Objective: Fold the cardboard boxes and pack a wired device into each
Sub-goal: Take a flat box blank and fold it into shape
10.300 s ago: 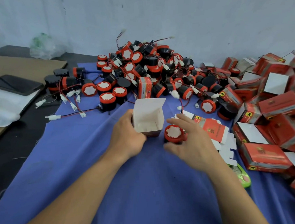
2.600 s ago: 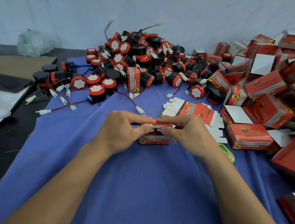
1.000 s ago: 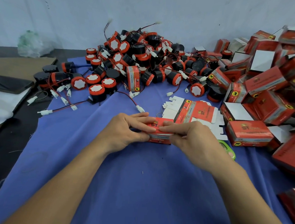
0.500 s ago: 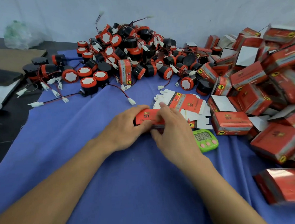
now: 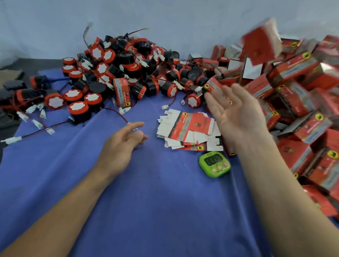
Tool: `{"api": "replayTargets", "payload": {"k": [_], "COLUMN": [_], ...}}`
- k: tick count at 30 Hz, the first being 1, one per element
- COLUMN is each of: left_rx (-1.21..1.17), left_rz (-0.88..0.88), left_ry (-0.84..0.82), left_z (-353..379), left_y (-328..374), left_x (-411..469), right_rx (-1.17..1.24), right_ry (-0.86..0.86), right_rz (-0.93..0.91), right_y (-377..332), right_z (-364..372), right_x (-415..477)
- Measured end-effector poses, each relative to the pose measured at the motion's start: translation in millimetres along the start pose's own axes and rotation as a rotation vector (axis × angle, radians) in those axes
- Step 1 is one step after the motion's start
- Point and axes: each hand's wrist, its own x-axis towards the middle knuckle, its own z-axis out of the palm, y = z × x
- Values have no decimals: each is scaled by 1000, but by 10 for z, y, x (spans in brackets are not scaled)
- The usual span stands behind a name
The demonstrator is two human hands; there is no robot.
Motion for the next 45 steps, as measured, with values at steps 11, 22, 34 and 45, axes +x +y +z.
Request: {"api": "replayTargets", "payload": {"k": [11,22,34,45], "left_rx": [193,255,536,604], "left_rz": [-13,179,417,631], "left_ry": [35,86,246,148], "left_z": [5,-27,-88,-125], "left_y": [-57,-20,-5,-15], "left_x": [29,-5,-76,-117], "right_rx": [-2167,-1461,-1227,-997], "right_ry": [-97,-176,85,-186], "right_rz": [-205,-691,-747,-444], "right_y": [1310,1408,1303,1318], "right_z": [31,-24,52,90], "right_x": [41,-286,-377,-403]}}
